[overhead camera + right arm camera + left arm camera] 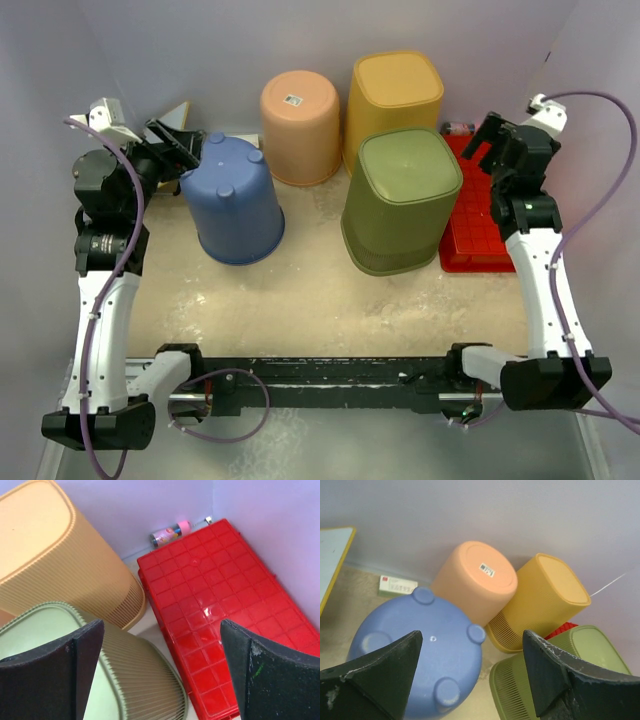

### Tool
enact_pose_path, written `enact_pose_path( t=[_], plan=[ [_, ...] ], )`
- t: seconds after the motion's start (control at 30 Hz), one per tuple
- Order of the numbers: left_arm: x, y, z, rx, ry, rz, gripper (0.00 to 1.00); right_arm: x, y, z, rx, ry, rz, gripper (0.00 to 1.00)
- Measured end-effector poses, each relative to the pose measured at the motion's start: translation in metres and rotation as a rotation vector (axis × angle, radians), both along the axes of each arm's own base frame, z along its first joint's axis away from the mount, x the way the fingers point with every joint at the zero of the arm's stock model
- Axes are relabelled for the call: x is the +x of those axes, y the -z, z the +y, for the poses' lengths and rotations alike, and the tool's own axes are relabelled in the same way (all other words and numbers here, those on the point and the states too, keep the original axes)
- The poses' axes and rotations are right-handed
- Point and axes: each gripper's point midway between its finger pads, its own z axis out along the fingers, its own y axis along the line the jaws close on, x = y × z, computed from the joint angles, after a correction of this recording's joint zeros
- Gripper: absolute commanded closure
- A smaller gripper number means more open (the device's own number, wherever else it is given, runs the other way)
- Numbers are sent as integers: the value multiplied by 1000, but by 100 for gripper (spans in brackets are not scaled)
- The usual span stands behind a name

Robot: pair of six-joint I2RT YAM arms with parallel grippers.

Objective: Turn the large container upside down

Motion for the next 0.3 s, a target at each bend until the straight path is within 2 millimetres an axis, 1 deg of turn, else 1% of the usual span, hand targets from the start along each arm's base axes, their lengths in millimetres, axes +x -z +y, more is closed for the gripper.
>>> enact_pose_path(
  t=[0.07,0.1,0.2,0.3],
  plan=[
    [1,-4,-3,3,14,-18,22,-2,9,-11,47,25,4,0],
    [1,-5,-3,4,17,-22,22,-3,13,-12,63,28,6,0],
    [3,-4,-4,5,20,-24,22,-5,22,-5,107,1,14,0],
    [3,2,-3,5,14,-16,22,-6,24,1,130,-21,10,0]
  ],
)
